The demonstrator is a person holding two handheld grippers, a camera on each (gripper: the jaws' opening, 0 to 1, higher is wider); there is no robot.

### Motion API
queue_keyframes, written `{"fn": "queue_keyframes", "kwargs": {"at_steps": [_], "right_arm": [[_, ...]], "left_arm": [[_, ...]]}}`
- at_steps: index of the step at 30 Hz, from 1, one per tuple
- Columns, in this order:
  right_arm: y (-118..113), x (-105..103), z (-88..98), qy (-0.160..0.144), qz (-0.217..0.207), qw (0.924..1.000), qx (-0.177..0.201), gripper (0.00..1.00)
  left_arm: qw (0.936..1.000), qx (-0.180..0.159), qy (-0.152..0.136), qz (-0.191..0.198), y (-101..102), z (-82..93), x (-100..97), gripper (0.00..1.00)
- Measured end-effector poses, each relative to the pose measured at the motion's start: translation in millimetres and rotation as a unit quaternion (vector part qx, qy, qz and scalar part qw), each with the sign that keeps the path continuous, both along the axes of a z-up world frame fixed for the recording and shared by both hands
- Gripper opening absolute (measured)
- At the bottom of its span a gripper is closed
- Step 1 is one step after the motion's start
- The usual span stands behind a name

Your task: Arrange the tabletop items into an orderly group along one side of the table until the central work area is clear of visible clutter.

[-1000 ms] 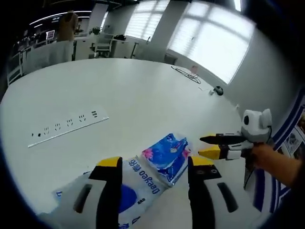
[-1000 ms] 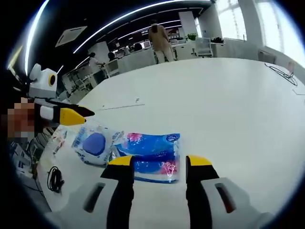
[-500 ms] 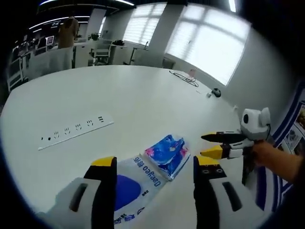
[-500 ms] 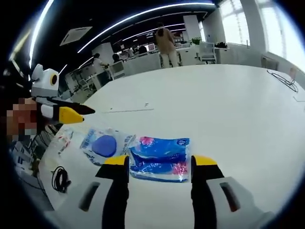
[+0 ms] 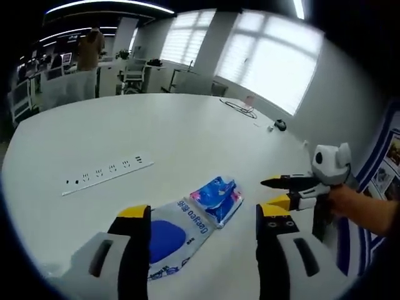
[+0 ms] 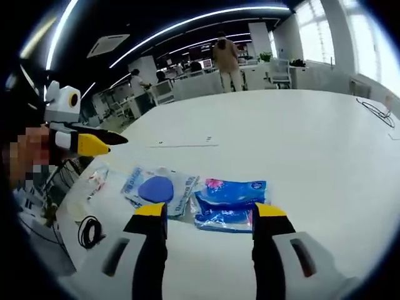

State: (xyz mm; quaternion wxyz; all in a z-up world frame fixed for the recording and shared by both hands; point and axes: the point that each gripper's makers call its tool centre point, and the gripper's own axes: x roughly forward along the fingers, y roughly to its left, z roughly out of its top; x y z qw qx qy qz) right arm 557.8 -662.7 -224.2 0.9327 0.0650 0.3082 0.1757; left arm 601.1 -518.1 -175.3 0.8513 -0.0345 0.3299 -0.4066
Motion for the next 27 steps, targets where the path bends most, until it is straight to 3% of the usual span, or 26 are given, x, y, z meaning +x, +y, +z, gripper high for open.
{"fn": "queue_keyframes", "kwargs": {"at_steps": [15,27], "right_arm": [[31,-25,20.5,-0.011,0.016,0.9998,0.003,0.54],[68,-42,29.7,-0.018,0.036,0.9991,0.009,0.53]], "left_arm": [[0.9999,-0.006,-0.01,0.008,33,10.4,-25.1,0.69],[0.9993,-0.01,-0.02,0.029,76,22.5,-45.7,0.7]]}}
